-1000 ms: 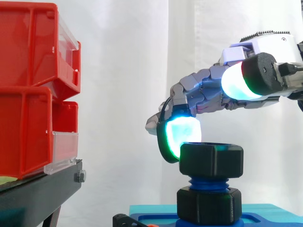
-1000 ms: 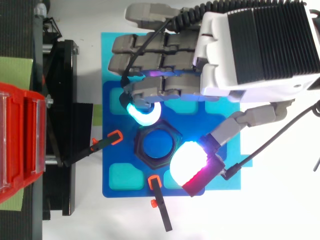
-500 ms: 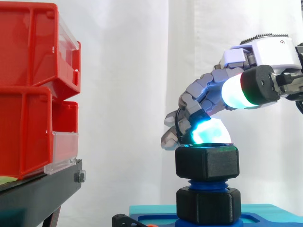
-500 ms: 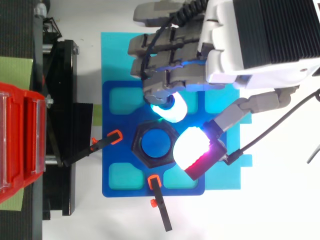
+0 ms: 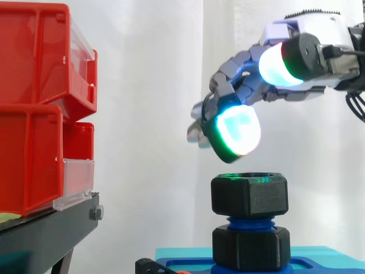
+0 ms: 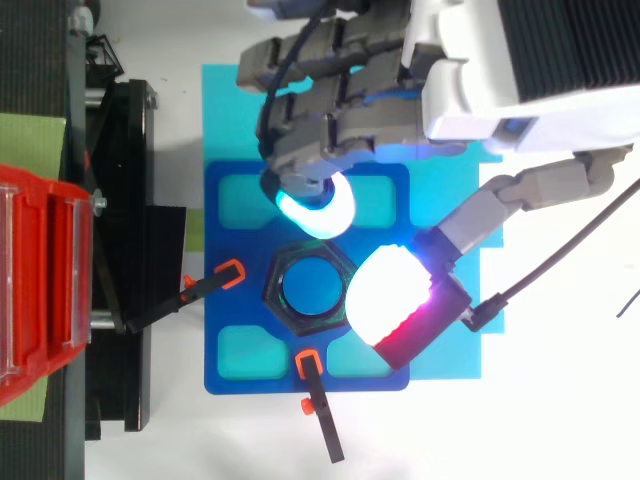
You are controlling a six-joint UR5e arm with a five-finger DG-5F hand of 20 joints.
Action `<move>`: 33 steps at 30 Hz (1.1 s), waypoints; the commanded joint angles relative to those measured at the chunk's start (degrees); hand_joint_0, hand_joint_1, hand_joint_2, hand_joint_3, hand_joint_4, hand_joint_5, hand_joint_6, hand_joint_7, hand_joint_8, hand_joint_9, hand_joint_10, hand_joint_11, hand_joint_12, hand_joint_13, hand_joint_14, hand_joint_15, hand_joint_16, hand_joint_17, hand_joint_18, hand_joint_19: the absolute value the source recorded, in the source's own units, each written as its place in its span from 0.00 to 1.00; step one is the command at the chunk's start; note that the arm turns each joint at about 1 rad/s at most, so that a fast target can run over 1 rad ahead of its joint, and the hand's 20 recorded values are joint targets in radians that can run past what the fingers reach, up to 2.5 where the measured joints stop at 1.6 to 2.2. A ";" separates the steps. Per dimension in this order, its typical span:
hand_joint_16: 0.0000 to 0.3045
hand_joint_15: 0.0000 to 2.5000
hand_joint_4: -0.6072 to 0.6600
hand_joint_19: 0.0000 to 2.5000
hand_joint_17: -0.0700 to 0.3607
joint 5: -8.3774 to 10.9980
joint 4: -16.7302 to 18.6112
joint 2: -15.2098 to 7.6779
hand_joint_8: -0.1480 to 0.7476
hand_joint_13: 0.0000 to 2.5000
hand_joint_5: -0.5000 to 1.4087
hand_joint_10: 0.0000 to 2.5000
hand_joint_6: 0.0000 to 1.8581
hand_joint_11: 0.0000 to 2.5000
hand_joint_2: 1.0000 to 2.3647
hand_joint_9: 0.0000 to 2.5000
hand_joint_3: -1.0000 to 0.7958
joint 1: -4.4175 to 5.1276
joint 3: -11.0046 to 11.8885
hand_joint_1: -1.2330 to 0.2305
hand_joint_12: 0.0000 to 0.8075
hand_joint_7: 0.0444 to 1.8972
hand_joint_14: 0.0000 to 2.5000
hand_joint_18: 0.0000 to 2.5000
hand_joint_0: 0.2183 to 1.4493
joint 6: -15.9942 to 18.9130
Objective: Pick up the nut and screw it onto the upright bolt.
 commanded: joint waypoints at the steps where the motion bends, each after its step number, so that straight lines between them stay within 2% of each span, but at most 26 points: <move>1: 0.12 0.00 0.68 0.00 0.35 -0.11 -1.71 0.00 0.45 0.16 0.20 0.00 0.27 0.00 0.00 0.27 0.28 0.01 1.92 0.66 0.39 0.43 0.00 0.04 0.22 -0.87; 3: 0.13 0.00 0.66 0.00 0.36 -0.02 -1.71 -0.09 0.43 0.13 0.18 0.00 0.27 0.00 0.00 0.23 0.28 0.01 1.92 0.67 0.40 0.38 0.00 0.00 0.22 -1.22; 9: 0.15 0.00 0.57 0.00 0.40 0.59 -1.53 -0.09 0.39 0.00 0.14 0.00 0.27 0.00 0.00 0.07 0.28 0.71 1.04 0.74 0.43 0.30 0.00 0.00 0.20 -1.40; 11: 0.16 0.00 0.55 0.00 0.42 0.50 -1.00 0.00 0.38 0.00 0.13 0.00 0.27 0.00 0.00 0.04 0.28 0.89 -0.10 0.76 0.43 0.29 0.00 0.00 0.20 -1.22; 12: 0.16 0.00 0.55 0.00 0.42 0.41 0.49 0.00 0.37 0.00 0.13 0.00 0.27 0.00 0.00 0.02 0.28 0.98 -1.60 0.78 0.43 0.29 0.00 0.00 0.20 -0.78; 13: 0.16 0.00 0.54 0.00 0.42 0.41 1.63 0.00 0.37 0.00 0.13 0.00 0.27 0.00 0.00 0.02 0.28 1.15 -2.21 0.78 0.44 0.29 0.00 0.00 0.20 -0.08; 18: 0.17 0.00 0.54 0.00 0.43 0.59 3.74 -0.09 0.36 0.00 0.12 0.00 0.27 0.00 0.00 0.00 0.28 1.59 -2.30 0.85 0.44 0.29 0.00 0.00 0.19 1.50; 22: 0.17 0.00 0.54 0.00 0.43 0.68 3.74 -0.27 0.36 0.00 0.13 0.00 0.27 0.00 0.00 0.00 0.28 1.94 -2.30 0.89 0.44 0.29 0.00 0.00 0.20 1.42; 26: 0.17 0.00 0.55 0.00 0.43 1.91 3.39 -0.36 0.36 0.00 0.13 0.00 0.27 0.00 0.00 0.00 0.28 2.65 -2.30 0.92 0.44 0.29 0.00 0.00 0.21 0.71; 28: 0.17 0.00 0.55 0.00 0.43 1.91 3.30 -0.71 0.36 0.00 0.14 0.00 0.27 0.00 0.00 0.00 0.28 2.82 -2.30 0.92 0.44 0.29 0.00 0.00 0.21 0.71; 33: 0.17 0.00 0.57 0.00 0.43 1.73 3.74 -2.20 0.36 0.00 0.14 0.00 0.27 0.00 0.00 0.00 0.28 2.82 -2.30 0.92 0.44 0.30 0.00 0.00 0.21 0.98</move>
